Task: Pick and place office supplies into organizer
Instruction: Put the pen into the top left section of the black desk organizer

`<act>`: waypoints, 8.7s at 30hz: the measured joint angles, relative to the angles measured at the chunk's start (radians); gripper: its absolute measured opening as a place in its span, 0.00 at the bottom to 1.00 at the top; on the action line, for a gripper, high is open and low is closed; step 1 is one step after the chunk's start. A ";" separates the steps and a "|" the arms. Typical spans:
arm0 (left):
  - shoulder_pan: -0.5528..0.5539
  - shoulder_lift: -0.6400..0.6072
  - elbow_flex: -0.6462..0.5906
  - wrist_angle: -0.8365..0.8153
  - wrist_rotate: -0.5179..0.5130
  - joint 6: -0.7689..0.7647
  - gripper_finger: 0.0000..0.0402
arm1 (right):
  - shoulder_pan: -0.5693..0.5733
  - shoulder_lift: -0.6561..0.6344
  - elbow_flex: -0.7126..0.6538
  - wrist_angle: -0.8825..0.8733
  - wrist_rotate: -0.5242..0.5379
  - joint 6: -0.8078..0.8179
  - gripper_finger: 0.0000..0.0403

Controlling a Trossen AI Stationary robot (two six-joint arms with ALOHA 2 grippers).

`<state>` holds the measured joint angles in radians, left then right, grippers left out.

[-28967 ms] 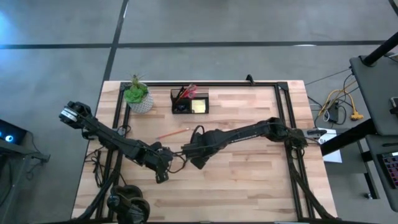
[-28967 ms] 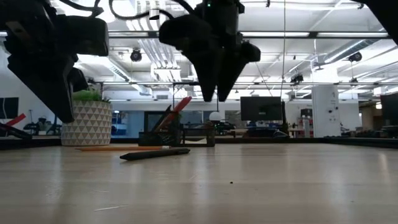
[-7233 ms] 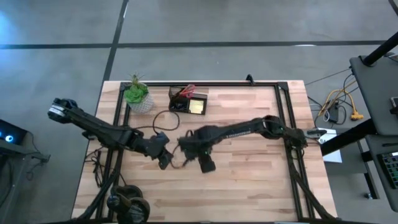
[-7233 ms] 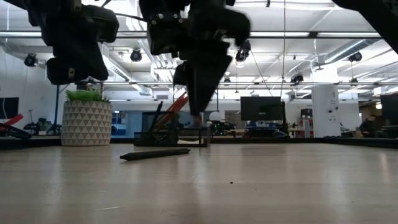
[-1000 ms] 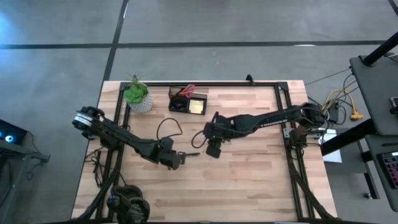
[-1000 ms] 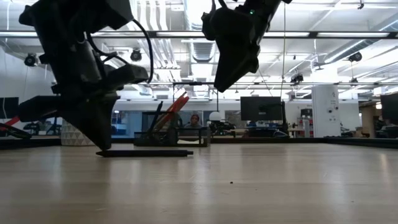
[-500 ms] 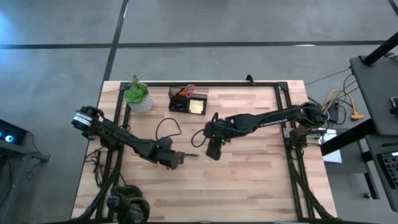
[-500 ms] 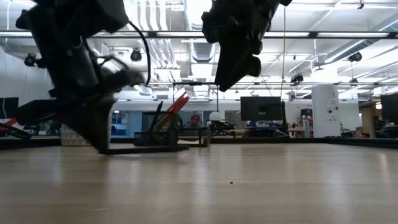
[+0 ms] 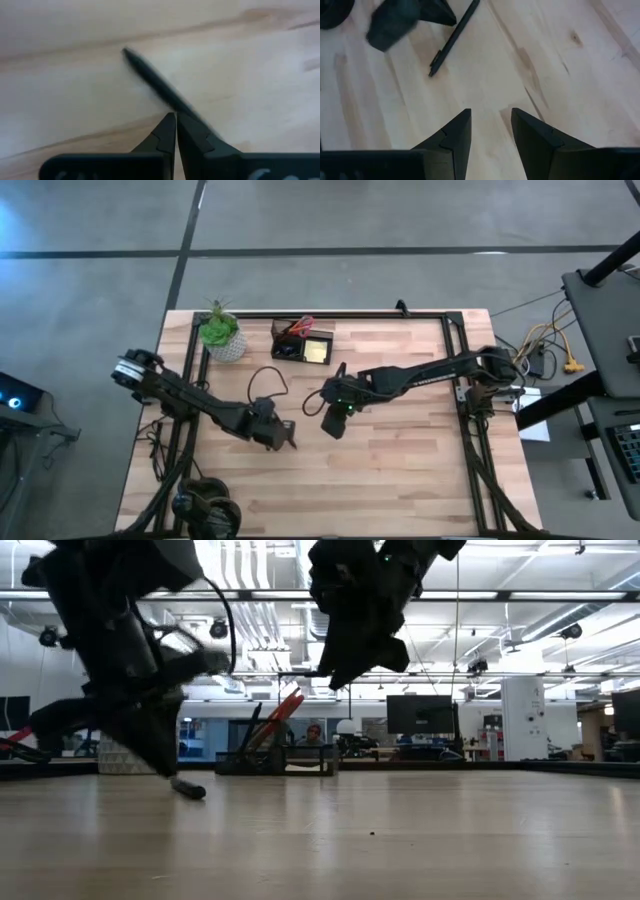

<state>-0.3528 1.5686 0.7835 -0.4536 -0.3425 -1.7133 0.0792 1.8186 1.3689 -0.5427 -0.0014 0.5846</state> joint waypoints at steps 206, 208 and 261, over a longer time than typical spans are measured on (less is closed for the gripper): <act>-0.013 -0.030 -0.012 -0.035 0.244 0.226 0.00 | 0.164 0.457 0.165 0.302 0.148 -0.356 0.18; -0.013 -0.025 -0.012 -0.035 0.248 0.226 0.00 | 0.161 0.457 0.165 0.299 0.149 -0.356 0.15; -0.023 -0.438 0.008 -0.186 -0.058 0.122 0.00 | -0.176 0.146 0.303 -0.097 0.918 -1.675 0.07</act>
<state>-0.3760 1.1303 0.7918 -0.6401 -0.4006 -1.5915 -0.0964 1.9644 1.6717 -0.6396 0.9164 -1.0905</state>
